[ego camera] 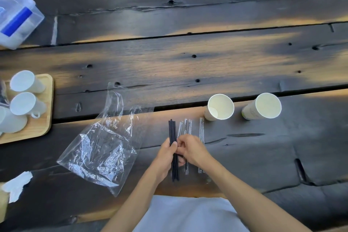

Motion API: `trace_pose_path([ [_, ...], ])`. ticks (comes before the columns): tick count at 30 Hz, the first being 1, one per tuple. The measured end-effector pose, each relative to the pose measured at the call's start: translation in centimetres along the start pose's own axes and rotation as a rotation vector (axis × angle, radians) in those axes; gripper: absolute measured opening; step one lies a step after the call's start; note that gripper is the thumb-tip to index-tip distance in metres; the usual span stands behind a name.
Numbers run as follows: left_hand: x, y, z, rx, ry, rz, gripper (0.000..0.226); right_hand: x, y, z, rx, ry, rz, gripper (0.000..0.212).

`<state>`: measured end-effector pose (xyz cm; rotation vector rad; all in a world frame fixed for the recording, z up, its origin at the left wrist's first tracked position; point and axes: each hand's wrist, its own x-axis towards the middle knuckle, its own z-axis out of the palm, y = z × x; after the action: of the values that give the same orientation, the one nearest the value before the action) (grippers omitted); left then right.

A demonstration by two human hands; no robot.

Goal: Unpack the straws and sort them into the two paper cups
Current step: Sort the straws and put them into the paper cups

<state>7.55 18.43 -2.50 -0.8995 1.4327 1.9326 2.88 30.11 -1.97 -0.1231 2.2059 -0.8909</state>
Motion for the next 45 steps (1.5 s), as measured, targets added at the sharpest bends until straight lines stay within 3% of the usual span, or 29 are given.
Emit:
trace_pose_path([
  [2,-0.5,0.2,0.0,0.039,0.006,0.055,0.024,-0.5,-0.3,-0.5,0.168,0.020,-0.009,0.017],
  [6,-1.8,1.7,-0.2,-0.050,-0.110,0.102,0.024,-1.3,-0.3,-1.7,0.862,0.098,0.031,0.005],
  [11,-3.4,2.6,-0.1,-0.213,-0.419,0.037,0.023,-3.0,-0.6,-3.9,1.238,-0.276,-0.092,0.029],
  [15,-3.9,3.2,0.4,-0.072,-0.504,0.021,0.036,-3.3,0.2,-4.9,1.162,-0.298,-0.207,0.020],
  [20,-3.9,2.8,1.2,0.063,-0.483,0.045,0.045,-4.1,0.1,-5.3,1.139,-0.125,-0.250,0.014],
  [25,-3.7,3.2,1.8,0.077,-0.513,-0.013,0.041,-5.6,0.3,-6.6,1.289,-0.117,-0.264,0.015],
  [28,-3.5,3.4,2.5,0.168,-0.509,0.046,0.040,-6.2,0.4,-8.1,1.256,-0.088,-0.301,0.008],
  [32,-2.4,3.2,2.7,0.309,-0.304,0.146,0.043,-6.3,0.5,-11.7,1.329,0.320,-0.315,0.007],
  [37,-0.6,2.3,1.2,0.138,0.060,0.085,0.029,-6.0,1.8,-17.0,1.367,0.773,-0.432,0.020],
  [41,-0.2,1.9,0.4,0.063,0.132,0.043,0.027,-3.7,1.8,-17.3,1.209,0.891,-0.376,0.025],
  [45,-0.1,1.6,0.3,0.038,0.153,0.025,0.027,-0.9,1.8,-15.3,0.887,0.878,-0.265,0.023],
])
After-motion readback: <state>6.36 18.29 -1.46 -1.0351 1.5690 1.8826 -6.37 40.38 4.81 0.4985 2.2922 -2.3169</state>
